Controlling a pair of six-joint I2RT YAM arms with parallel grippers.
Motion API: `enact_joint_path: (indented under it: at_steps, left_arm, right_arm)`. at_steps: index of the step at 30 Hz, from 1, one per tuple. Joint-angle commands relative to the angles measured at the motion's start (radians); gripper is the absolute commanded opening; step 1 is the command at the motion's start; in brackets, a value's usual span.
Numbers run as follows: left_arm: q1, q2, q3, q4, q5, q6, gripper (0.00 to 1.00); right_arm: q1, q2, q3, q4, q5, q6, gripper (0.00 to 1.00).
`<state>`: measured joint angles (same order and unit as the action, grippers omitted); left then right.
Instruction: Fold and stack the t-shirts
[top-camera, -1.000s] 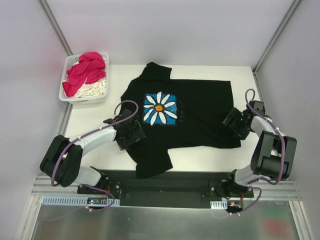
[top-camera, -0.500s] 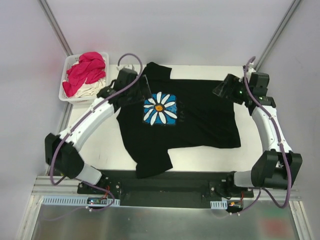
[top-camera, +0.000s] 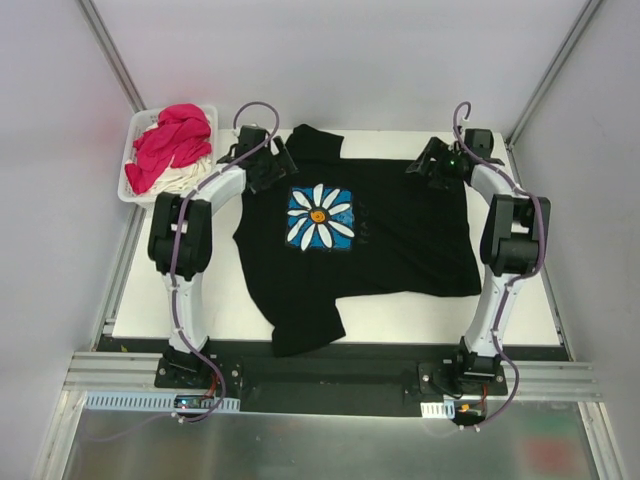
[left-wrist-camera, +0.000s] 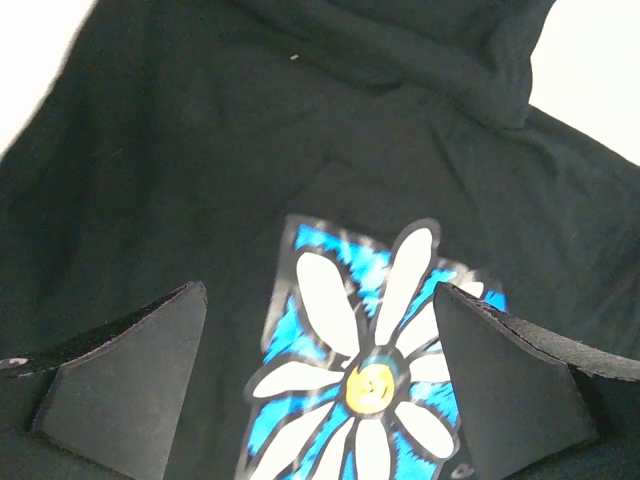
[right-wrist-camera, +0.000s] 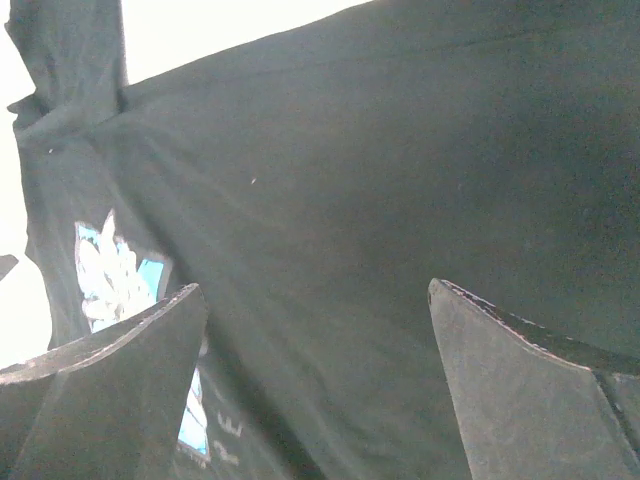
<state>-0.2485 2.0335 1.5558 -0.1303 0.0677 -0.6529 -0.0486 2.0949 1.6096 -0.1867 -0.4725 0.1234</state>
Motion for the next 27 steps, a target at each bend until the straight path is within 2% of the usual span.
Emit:
enact_joint_path:
  at_steps: [1, 7, 12, 20, 27]
  left_arm:
    - [0.018, 0.079, 0.102, 0.127, 0.112, -0.095, 0.96]
    - [0.061, 0.212, 0.151, 0.221, 0.187, -0.184, 0.97]
    - [0.071, 0.283, 0.187, 0.259, 0.195, -0.208, 0.97]
    - [0.095, 0.408, 0.291, 0.264, 0.195, -0.292, 0.96]
    - [0.117, 0.484, 0.412, 0.259, 0.202, -0.314, 0.97]
  right_arm:
    - [-0.022, 0.074, 0.127, 0.044, -0.015, 0.061, 0.96]
    - [-0.034, 0.178, 0.180, 0.056, -0.032, 0.117, 0.96]
    - [-0.036, 0.235, 0.214, 0.064, -0.037, 0.142, 0.96]
    - [-0.056, 0.413, 0.387, 0.013, -0.048, 0.263, 0.96]
    - [-0.073, 0.485, 0.518, -0.013, -0.023, 0.268, 0.96]
